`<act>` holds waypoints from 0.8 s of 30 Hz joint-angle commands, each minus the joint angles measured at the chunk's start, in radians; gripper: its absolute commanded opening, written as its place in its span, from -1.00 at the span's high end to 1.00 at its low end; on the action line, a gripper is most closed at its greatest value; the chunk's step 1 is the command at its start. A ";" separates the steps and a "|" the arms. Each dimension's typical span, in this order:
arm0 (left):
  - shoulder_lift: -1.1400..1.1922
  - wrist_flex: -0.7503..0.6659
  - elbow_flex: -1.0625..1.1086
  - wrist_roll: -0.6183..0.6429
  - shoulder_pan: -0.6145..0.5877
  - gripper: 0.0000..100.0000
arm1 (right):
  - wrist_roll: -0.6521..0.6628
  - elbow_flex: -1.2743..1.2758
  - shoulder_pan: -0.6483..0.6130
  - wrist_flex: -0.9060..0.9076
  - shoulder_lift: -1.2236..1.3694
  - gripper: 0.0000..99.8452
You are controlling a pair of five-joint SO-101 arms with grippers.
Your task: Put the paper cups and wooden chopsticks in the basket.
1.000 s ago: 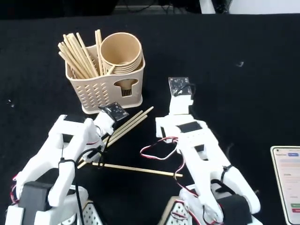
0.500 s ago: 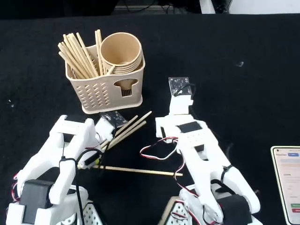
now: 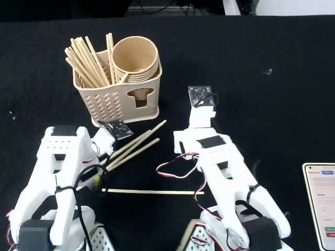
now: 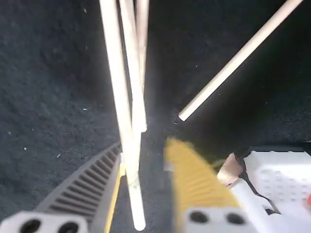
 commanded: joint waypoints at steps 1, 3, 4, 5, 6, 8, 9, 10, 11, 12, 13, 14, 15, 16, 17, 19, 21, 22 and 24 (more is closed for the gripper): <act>0.002 -0.069 -0.013 0.014 0.070 0.44 | 0.009 0.001 0.017 -0.015 -0.048 0.75; 0.037 -0.157 -0.001 0.084 0.097 0.49 | 0.011 0.002 0.017 -0.015 -0.048 0.75; 0.060 -0.198 -0.002 0.117 0.108 0.51 | 0.011 0.002 0.017 -0.015 -0.048 0.75; 0.089 -0.232 -0.012 0.147 0.114 0.53 | 0.011 0.002 0.017 -0.015 -0.048 0.75; 0.120 -0.261 -0.024 0.173 0.117 0.54 | 0.011 0.002 0.017 -0.015 -0.048 0.75; 0.190 -0.287 -0.070 0.212 0.116 0.55 | 0.011 0.002 0.017 -0.015 -0.048 0.75; 0.227 -0.282 -0.099 0.222 0.113 0.55 | 0.011 0.002 0.017 -0.015 -0.048 0.75; 0.262 -0.273 -0.127 0.230 0.111 0.55 | 0.011 0.002 0.017 -0.015 -0.048 0.75; 0.295 -0.259 -0.151 0.232 0.111 0.55 | 0.011 0.002 0.017 -0.015 -0.048 0.75; 0.322 -0.244 -0.174 0.232 0.116 0.55 | 0.011 0.002 0.017 -0.015 -0.048 0.75; 0.348 -0.233 -0.194 0.232 0.119 0.55 | 0.011 0.002 0.017 -0.015 -0.048 0.75; 0.373 -0.227 -0.211 0.232 0.119 0.55 | 0.011 0.002 0.017 -0.015 -0.048 0.75; 0.390 -0.226 -0.223 0.232 0.119 0.55 | 0.011 0.002 0.017 -0.015 -0.048 0.75; 0.399 -0.226 -0.228 0.232 0.119 0.55 | 0.011 0.002 0.017 -0.015 -0.048 0.75; 0.402 -0.226 -0.229 0.233 0.119 0.55 | 0.011 0.002 0.017 -0.015 -0.048 0.75; 0.402 -0.224 -0.225 0.233 0.120 0.61 | 0.011 0.002 0.017 -0.015 -0.048 0.75; 0.402 -0.224 -0.217 0.233 0.120 0.77 | 0.011 0.001 0.017 -0.015 -0.048 0.75; 0.402 -0.224 -0.211 0.233 0.120 0.86 | 0.011 0.001 0.015 -0.015 -0.048 0.75; 0.402 -0.224 -0.199 0.233 0.120 0.95 | 0.011 0.001 0.014 -0.015 -0.048 0.75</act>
